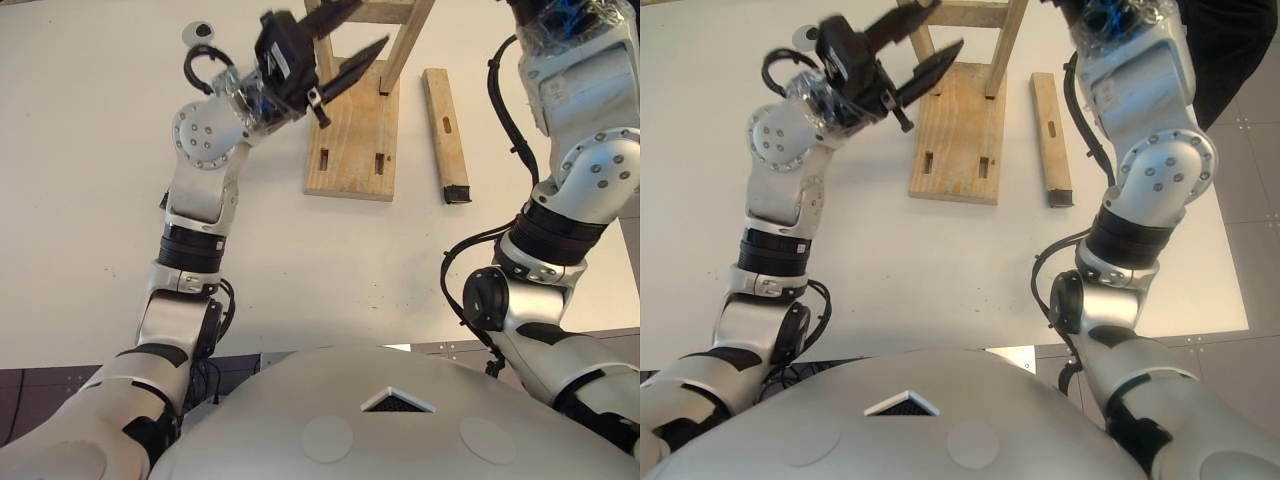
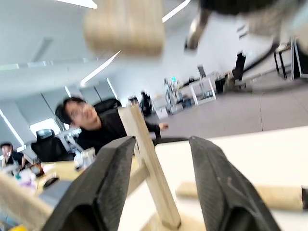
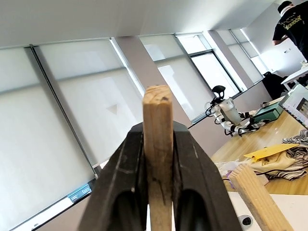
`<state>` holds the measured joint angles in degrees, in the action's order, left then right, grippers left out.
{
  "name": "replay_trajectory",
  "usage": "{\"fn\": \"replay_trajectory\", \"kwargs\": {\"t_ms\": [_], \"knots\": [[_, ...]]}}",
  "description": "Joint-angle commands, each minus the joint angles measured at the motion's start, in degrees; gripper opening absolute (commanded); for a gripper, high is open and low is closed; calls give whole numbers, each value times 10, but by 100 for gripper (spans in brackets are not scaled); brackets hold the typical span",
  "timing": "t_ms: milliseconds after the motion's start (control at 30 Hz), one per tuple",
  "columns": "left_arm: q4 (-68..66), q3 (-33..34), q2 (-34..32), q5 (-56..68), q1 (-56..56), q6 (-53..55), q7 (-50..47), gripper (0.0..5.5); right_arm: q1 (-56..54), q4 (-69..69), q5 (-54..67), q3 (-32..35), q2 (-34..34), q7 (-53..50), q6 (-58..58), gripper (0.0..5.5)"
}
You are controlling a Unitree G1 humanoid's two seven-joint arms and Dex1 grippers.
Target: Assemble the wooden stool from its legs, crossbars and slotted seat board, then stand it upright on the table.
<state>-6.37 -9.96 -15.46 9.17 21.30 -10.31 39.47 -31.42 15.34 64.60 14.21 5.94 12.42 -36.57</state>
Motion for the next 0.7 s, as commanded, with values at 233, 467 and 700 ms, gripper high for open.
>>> {"fn": "replay_trajectory", "kwargs": {"t_ms": [233,467,700], "knots": [[-74,165,80,59,1,69,-224,289,156,-199,-241,36,86,96,192,40],[-124,184,84,59,29,62,-242,289,115,-396,-333,28,30,122,361,40],[-133,186,84,64,32,78,-231,289,123,-433,-344,38,24,120,389,40]]}}
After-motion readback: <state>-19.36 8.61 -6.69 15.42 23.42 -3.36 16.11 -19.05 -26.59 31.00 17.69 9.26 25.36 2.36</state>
